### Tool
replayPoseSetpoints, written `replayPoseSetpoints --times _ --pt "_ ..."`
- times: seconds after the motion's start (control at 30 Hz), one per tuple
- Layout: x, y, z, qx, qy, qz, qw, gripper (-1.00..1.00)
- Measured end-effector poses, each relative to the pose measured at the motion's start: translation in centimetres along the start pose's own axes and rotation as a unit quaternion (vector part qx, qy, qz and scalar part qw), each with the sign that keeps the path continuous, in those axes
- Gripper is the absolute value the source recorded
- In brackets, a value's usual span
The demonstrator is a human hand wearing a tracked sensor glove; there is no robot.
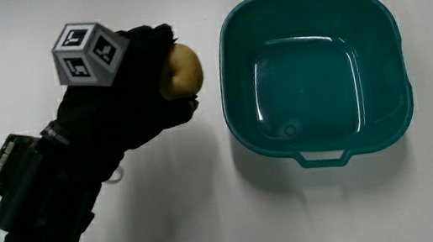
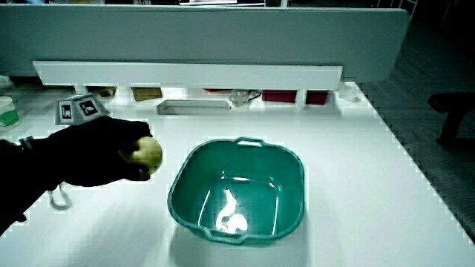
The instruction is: Pick pear from desk
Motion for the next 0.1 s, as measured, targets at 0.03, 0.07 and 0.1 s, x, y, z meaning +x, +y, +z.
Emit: replayPoseSetpoints --times 0.03,0.07,0.1 --pt "0.2 0.3 -0.1 0.007 -0.019 -0.008 0.9998 1.00" --pt "0.7 0.3 0.0 0.004 -0.029 -0.008 0.9995 1.00" --pt "1.2 0.4 0.1 0.001 -0.038 -0.008 0.9992 1.00"
